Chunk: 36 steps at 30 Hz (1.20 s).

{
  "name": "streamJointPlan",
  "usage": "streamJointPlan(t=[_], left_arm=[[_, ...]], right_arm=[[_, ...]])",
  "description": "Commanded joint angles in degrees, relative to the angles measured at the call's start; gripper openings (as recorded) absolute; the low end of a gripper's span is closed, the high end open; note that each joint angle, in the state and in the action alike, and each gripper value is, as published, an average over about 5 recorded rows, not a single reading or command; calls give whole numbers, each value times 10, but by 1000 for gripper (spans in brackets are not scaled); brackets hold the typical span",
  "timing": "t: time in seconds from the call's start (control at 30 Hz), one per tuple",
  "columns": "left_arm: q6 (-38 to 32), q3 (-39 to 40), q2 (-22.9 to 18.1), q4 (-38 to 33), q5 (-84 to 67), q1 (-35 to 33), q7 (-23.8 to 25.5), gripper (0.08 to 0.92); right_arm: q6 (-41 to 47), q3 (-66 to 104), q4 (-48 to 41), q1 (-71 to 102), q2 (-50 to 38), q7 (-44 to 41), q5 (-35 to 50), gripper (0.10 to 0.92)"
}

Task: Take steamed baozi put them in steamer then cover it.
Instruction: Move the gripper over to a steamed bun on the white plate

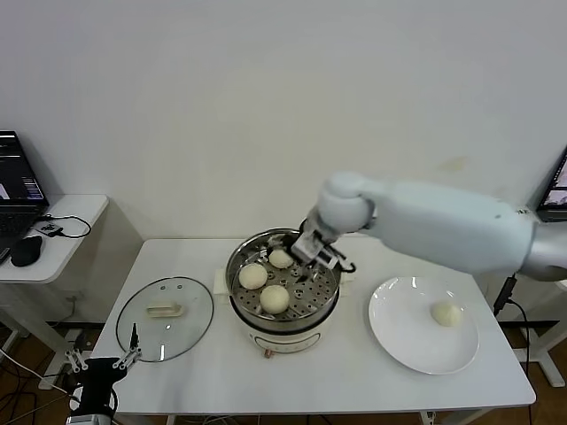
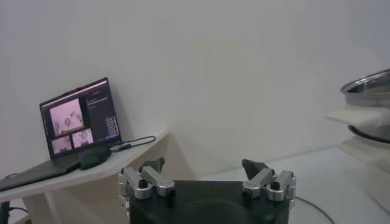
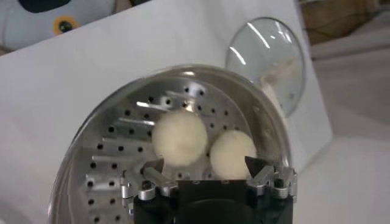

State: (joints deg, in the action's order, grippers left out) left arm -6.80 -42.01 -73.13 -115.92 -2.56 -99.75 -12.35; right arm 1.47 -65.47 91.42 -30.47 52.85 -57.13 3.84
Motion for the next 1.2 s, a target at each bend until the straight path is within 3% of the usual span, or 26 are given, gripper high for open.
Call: streamJointPlan(t=[0.03,0.27,0.5,0.8,1.2], left_arm=[[0,5,5,2,0,3,1,823],[1,17,9,3,1,9,2,823],[1,23,13,4,3,9,3,823],[2,24,10,-12,9,-5,3,823],[1,22,5,-29,14,-23,2,823]], right_arm=[[130,30,34,-27,-188,-32,60,823],[158,55,57,52,-319,-32,24,823],[121,267,19,322,-391,-33,-48,823],[107,491,-28,589,-375,-16,-123,823],[89,528,-131,616,-292,7,-186,823]])
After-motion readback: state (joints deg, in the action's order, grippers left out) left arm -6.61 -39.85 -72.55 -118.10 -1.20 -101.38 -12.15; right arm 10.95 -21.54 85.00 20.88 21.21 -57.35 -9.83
